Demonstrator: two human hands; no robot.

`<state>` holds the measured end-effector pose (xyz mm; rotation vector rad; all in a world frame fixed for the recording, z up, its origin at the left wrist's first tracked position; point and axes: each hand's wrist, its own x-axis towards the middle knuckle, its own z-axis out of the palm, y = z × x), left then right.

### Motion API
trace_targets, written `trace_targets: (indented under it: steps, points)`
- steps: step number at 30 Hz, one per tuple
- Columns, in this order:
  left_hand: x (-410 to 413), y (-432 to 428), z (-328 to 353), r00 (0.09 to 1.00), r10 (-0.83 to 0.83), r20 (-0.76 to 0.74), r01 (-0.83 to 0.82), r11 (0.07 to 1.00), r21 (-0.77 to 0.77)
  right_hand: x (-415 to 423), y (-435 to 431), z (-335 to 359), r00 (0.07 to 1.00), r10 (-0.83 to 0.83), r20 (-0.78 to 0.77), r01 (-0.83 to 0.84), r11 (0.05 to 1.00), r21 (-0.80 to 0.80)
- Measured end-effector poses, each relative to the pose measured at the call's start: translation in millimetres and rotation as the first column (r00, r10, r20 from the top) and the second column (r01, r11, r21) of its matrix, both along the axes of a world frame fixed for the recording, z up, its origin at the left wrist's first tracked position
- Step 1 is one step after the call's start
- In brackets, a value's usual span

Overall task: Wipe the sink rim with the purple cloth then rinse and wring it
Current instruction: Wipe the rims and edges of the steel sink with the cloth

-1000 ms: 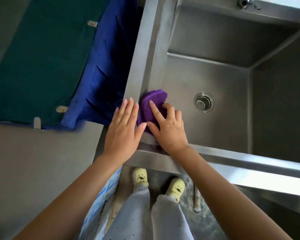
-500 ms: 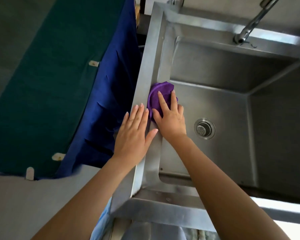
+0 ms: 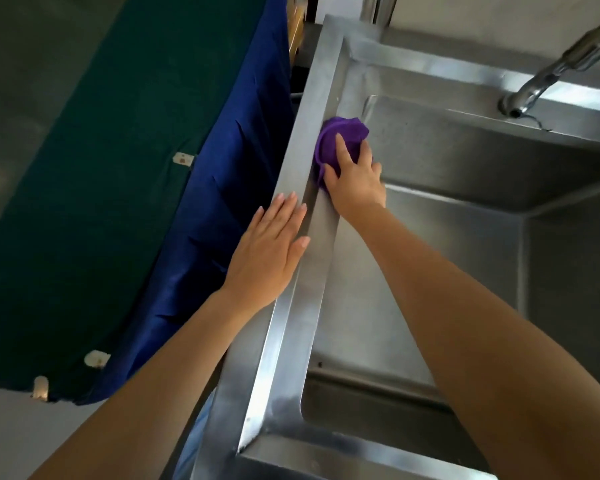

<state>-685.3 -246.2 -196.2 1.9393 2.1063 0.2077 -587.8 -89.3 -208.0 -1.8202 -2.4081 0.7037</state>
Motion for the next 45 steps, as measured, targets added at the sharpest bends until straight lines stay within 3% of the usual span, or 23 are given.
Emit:
trace_targets:
  steps: [7, 12, 15, 18, 27, 33, 35, 39, 42, 45]
  points:
    - [-0.4, 19.6, -4.4, 0.998, 0.035, 0.044, -0.036, 0.999, 0.033, -10.4, 54.1, 6.4, 0.999, 0.046, 0.005, -0.046, 0.999, 0.01]
    - [-0.9, 19.2, -5.0, 0.981, 0.058, 0.186, -0.07, 0.996, 0.059, 7.5, 56.8, 10.9, 0.974, 0.224, 0.042, -0.228, 0.956, 0.184]
    - [-0.4, 19.3, -5.4, 0.969, 0.068, 0.239, -0.091, 0.992, 0.087, 33.0, 21.8, 7.7, 0.908, 0.412, 0.068, -0.412, 0.857, 0.31]
    - [-1.4, 19.6, -7.0, 0.959, 0.071, 0.275, -0.101, 0.99, 0.094, 52.5, -29.7, 2.4, 0.856, 0.514, 0.049, -0.5, 0.803, 0.325]
    - [-2.6, 18.0, -1.0, 0.962, 0.03, 0.27, -0.04, 0.999, 0.028, 78.1, -164.4, 4.7, 0.853, 0.521, 0.041, -0.514, 0.822, 0.246]
    - [-5.0, 16.2, 1.1, 0.974, -0.007, 0.226, 0.016, 0.999, -0.036, 100.3, -238.3, 10.3, 0.744, 0.665, 0.066, -0.666, 0.731, 0.148]
    - [-6.0, 16.4, 2.0, 0.972, -0.015, 0.236, 0.027, 0.999, -0.047, 97.6, -226.4, 8.3, 0.759, 0.644, 0.099, -0.649, 0.734, 0.2]
    - [-7.0, 17.9, 0.6, 0.98, -0.029, 0.199, 0.033, 0.999, -0.02, 72.1, -158.0, 2.8, 0.88, 0.461, 0.118, -0.473, 0.824, 0.312]
    - [-6.4, 17.3, -1.0, 0.991, -0.047, 0.129, 0.049, 0.999, -0.014, 58.6, -117.6, 0.7, 0.926, 0.37, 0.078, -0.375, 0.872, 0.315]
    - [-5.7, 16.9, -2.5, 0.996, -0.048, 0.075, 0.049, 0.999, -0.02, 62.5, -134.6, -1.8, 0.93, 0.366, 0.031, -0.358, 0.883, 0.303]
